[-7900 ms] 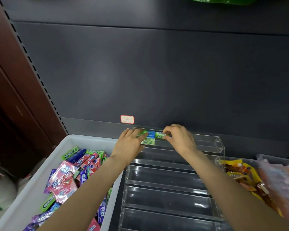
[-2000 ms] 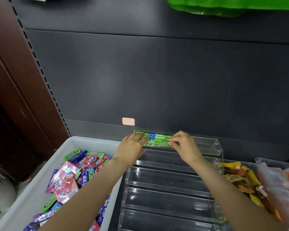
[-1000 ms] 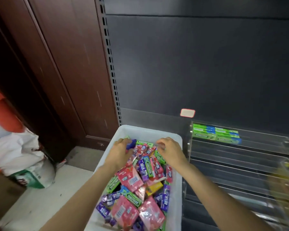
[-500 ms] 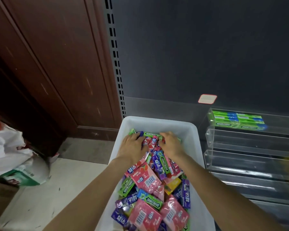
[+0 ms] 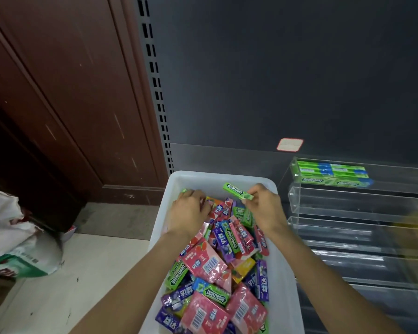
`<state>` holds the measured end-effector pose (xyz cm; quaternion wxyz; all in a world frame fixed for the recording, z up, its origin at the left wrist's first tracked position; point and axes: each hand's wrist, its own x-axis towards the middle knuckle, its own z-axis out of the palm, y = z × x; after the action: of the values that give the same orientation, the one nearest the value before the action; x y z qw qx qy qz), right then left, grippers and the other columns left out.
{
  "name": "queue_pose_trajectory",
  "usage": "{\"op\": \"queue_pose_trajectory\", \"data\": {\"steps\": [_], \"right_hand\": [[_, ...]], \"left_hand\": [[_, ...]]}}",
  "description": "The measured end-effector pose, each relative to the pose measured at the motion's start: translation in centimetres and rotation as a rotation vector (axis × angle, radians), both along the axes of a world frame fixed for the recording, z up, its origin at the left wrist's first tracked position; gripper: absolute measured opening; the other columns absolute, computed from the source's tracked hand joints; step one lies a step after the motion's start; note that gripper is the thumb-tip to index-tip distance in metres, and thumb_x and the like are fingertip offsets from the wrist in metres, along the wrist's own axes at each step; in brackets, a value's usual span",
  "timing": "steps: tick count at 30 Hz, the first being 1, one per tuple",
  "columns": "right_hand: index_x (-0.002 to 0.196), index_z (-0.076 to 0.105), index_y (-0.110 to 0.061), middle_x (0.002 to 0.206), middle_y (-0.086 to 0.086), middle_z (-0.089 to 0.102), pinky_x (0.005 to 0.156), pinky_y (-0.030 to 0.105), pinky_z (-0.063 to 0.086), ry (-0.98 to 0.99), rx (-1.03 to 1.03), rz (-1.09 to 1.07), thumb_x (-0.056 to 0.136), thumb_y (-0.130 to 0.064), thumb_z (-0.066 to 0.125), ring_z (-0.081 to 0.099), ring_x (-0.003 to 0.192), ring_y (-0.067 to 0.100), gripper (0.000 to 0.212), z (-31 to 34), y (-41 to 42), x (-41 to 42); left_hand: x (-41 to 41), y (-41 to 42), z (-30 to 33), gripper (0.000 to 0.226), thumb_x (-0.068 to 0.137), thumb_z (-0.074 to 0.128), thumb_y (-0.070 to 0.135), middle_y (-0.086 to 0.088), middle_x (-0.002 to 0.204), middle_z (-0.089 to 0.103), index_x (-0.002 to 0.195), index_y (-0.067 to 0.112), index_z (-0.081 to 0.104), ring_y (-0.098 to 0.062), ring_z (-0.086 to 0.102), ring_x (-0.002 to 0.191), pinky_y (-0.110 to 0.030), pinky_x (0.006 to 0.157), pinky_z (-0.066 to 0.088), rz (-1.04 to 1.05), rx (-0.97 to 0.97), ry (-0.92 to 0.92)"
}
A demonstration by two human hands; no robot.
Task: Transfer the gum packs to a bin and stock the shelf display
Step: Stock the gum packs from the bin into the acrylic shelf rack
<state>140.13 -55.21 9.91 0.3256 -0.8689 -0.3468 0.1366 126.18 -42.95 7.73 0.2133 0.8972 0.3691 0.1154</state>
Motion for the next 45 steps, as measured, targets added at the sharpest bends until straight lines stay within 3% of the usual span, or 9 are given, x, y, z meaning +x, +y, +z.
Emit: {"op": "queue_pose_trajectory", "data": {"steps": [6, 12, 18, 28, 30, 33, 36, 42, 45], "right_hand": [[0.087, 0.062, -0.015, 0.091, 0.003, 0.066, 0.066, 0.008, 0.043, 0.026, 0.248, -0.080, 0.081, -0.011, 0.070, 0.063, 0.081, 0.006, 0.011, 3.8, -4.0, 1.7], [0.085, 0.061, -0.021, 0.095, 0.003, 0.066, 0.067, 0.004, 0.045, 0.040, 0.354, -0.118, 0.080, -0.009, 0.072, 0.062, 0.081, 0.000, 0.017, 4.8, -6.0, 2.4], [0.088, 0.060, -0.022, 0.096, 0.000, 0.067, 0.077, 0.020, 0.054, 0.115, 0.376, -0.148, 0.080, -0.010, 0.072, 0.064, 0.086, 0.003, 0.018, 4.6, -6.4, 3.1], [0.084, 0.058, -0.024, 0.088, -0.007, 0.067, 0.074, 0.020, 0.054, 0.175, 0.411, -0.125, 0.082, -0.007, 0.069, 0.064, 0.084, 0.003, 0.020, 4.7, -6.7, 3.1], [0.081, 0.057, -0.023, 0.088, -0.004, 0.067, 0.074, 0.022, 0.054, 0.194, 0.429, -0.123, 0.081, -0.004, 0.069, 0.065, 0.084, 0.006, 0.022, 4.9, -6.8, 3.1], [0.078, 0.056, -0.018, 0.088, 0.002, 0.066, 0.074, 0.024, 0.053, 0.223, 0.450, -0.125, 0.079, 0.002, 0.069, 0.064, 0.084, 0.014, 0.024, 5.4, -7.0, 3.2], [0.078, 0.054, -0.020, 0.085, -0.002, 0.062, 0.068, 0.018, 0.050, 0.260, 0.508, -0.166, 0.077, 0.007, 0.068, 0.061, 0.081, 0.011, 0.030, 6.3, -7.4, 3.2], [0.086, 0.062, -0.029, 0.090, -0.004, 0.065, 0.079, 0.021, 0.048, 0.247, 0.575, -0.195, 0.080, 0.003, 0.067, 0.059, 0.084, 0.012, 0.034, 7.3, -10.5, 4.1], [0.087, 0.065, -0.024, 0.089, -0.005, 0.068, 0.080, 0.023, 0.048, 0.221, 0.589, -0.217, 0.081, 0.004, 0.065, 0.061, 0.086, 0.014, 0.028, 8.1, -12.9, 5.9]], "left_hand": [[4.1, -1.9, 0.1, 0.022, 0.091, 0.054, 0.021, -0.012, 0.109, 0.061, 0.110, 0.011, 0.061, -0.029, 0.058, 0.101, -0.039, 0.087, 0.048, -0.182, -0.173, -0.007], [7.4, -3.0, -1.2, 0.037, 0.089, 0.057, 0.039, -0.005, 0.123, 0.053, 0.121, 0.019, 0.057, -0.025, 0.040, 0.120, -0.039, 0.101, 0.038, -0.243, -0.008, 0.231], [8.3, -2.7, -1.6, 0.038, 0.086, 0.062, 0.040, -0.001, 0.127, 0.049, 0.120, 0.021, 0.061, -0.022, 0.035, 0.125, -0.037, 0.105, 0.032, -0.232, 0.088, 0.338], [7.0, -3.1, -0.8, 0.019, 0.089, 0.060, 0.027, -0.002, 0.109, 0.065, 0.108, 0.025, 0.064, -0.021, 0.047, 0.114, -0.035, 0.100, 0.034, -0.168, 0.060, 0.210], [6.6, -3.1, 0.0, 0.017, 0.089, 0.060, 0.022, -0.007, 0.103, 0.066, 0.105, 0.023, 0.065, -0.024, 0.053, 0.107, -0.036, 0.096, 0.039, -0.103, 0.037, 0.119], [6.0, -3.1, 2.0, 0.012, 0.089, 0.059, 0.013, -0.008, 0.093, 0.066, 0.098, 0.018, 0.066, -0.024, 0.057, 0.093, -0.034, 0.081, 0.049, -0.024, -0.069, -0.180], [5.3, -3.9, 5.0, 0.008, 0.088, 0.062, 0.010, -0.002, 0.089, 0.063, 0.094, 0.012, 0.066, -0.015, 0.057, 0.081, -0.007, 0.060, 0.044, -0.012, -0.182, -0.435], [6.1, -7.1, 9.2, 0.007, 0.085, 0.067, 0.014, 0.015, 0.082, 0.062, 0.089, 0.019, 0.065, 0.003, 0.057, 0.078, -0.001, 0.071, 0.042, -0.077, -0.261, -0.634], [8.1, -9.4, 10.6, 0.008, 0.083, 0.068, 0.012, 0.012, 0.081, 0.064, 0.089, 0.017, 0.067, 0.000, 0.059, 0.077, -0.005, 0.073, 0.044, -0.128, -0.285, -0.632]]}}
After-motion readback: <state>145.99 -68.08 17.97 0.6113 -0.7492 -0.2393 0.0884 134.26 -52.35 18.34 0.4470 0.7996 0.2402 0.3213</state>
